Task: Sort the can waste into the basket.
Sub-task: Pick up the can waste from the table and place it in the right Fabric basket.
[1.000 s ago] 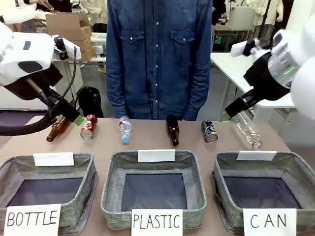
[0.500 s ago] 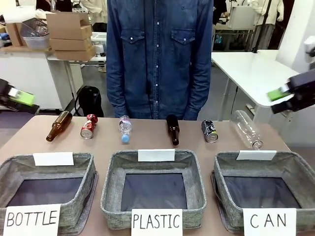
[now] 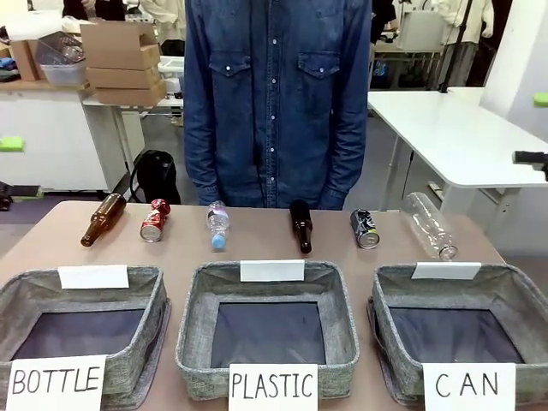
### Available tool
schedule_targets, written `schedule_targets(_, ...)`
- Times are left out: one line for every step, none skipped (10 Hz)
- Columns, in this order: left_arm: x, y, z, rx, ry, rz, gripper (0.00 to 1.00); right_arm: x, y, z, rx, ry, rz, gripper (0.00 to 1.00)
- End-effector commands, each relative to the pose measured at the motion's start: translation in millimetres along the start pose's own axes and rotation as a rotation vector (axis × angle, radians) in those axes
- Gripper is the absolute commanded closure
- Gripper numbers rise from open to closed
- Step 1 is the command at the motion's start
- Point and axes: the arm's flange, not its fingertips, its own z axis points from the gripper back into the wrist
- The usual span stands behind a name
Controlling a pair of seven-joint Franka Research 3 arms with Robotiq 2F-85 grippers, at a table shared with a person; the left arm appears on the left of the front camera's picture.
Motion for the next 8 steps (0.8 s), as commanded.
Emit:
schedule_targets(-2.9, -8.2, 8.9, -0.033, -0.002, -0.021, 0.00, -5.0, 1.3, -5.5, 0.093, 0.089, -0.002, 0.00)
schedule_targets(-2.9, -8.2, 8.9, -0.033, -0.002, -0.021, 0.00, -5.0, 1.3, -5.5, 0.093, 0.089, -0.002, 0.00)
schedule_targets(-2.9, -8.2, 8.9, -0.033, -0.002, -0.021, 0.00, -5.0, 1.3, -5.5, 0.093, 0.089, -0.002, 0.00)
schedule_targets(-2.9, -8.2, 8.9, -0.033, -0.002, -0.021, 0.00, -5.0, 1.3, -5.5, 0.093, 0.089, -0.002, 0.00)
schedule_targets(-2.9, -8.2, 8.9, -0.033, -0.002, -0.021, 0.00, -5.0, 1.3, -5.5, 0.093, 0.089, -0.002, 0.00)
schedule_targets(-2.9, -8.2, 8.9, -0.033, -0.002, -0.021, 0.00, -5.0, 1.3, -5.5, 0.093, 0.089, -0.002, 0.00)
schedule_targets(-2.9, -8.2, 8.9, -0.033, -0.002, -0.021, 0.00, -5.0, 1.3, -5.5, 0.093, 0.089, -0.002, 0.00)
schedule_targets(-2.9, -8.2, 8.9, -0.033, -0.002, -0.021, 0.00, -5.0, 1.3, -5.5, 0.093, 0.089, -0.002, 0.00)
